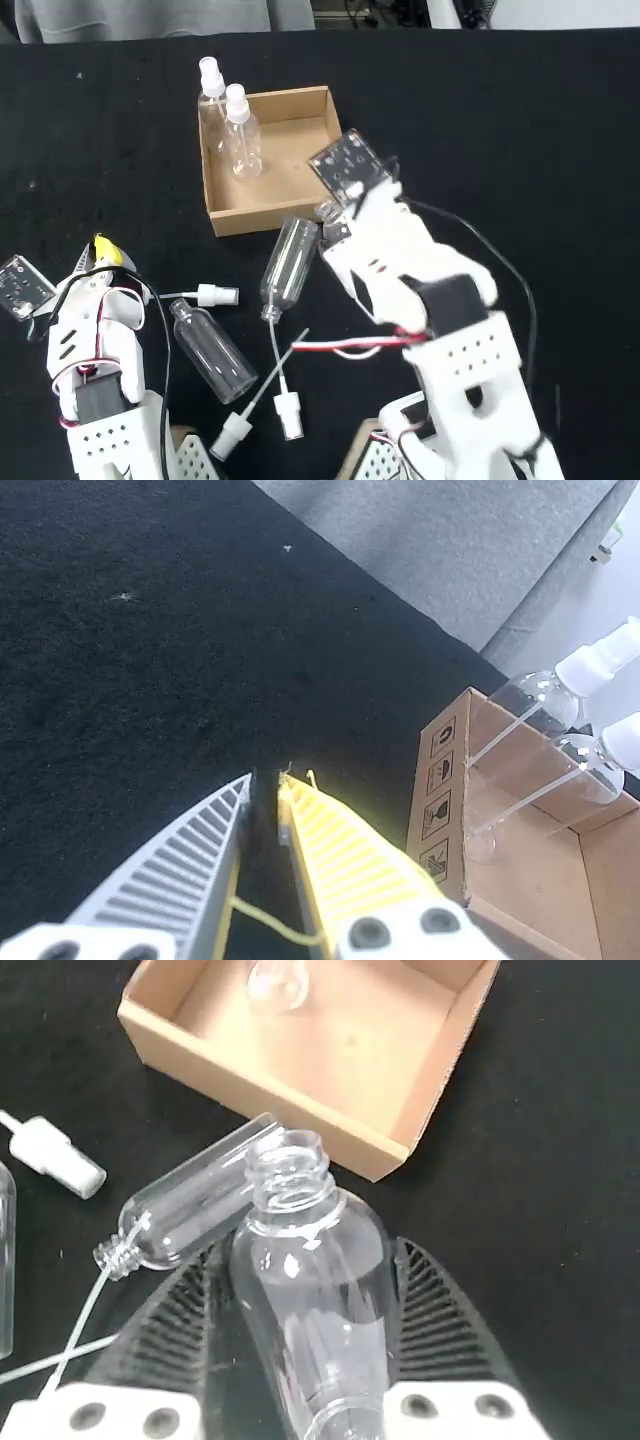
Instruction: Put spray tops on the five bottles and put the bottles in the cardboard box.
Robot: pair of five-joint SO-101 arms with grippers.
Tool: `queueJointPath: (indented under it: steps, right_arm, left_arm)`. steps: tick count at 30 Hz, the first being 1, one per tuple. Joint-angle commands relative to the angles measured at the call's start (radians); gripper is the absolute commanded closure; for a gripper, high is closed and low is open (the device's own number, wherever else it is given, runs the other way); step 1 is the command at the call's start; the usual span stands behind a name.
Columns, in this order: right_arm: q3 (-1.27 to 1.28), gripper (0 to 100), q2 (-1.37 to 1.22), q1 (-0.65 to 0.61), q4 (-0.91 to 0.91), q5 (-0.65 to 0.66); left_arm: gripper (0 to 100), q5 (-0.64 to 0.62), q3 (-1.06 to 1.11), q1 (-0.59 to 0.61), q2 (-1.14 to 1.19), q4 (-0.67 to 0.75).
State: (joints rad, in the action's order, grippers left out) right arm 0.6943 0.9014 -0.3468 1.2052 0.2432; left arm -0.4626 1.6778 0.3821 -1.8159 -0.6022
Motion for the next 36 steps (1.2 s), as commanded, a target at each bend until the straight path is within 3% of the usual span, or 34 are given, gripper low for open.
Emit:
queueJointPath:
  steps: [1,17,24,36]
  right_arm:
    - [0.03,92.4,0.108,-0.017,-0.058,-0.031]
    - [0.325,92.4,0.493,-0.011,-0.172,-0.049]
    - [0.383,92.4,0.605,-0.011,-0.172,-0.049]
    - [0.469,92.4,0.774,-0.011,-0.172,-0.048]
  left_arm:
    - [96,0.011,0.022,0.012,-0.005,0.015]
    - [96,0.014,0.022,0.013,-0.005,0.015]
    - [96,0.239,0.019,0.012,-0.008,-0.037]
    - [96,0.442,0.021,0.015,-0.008,-0.058]
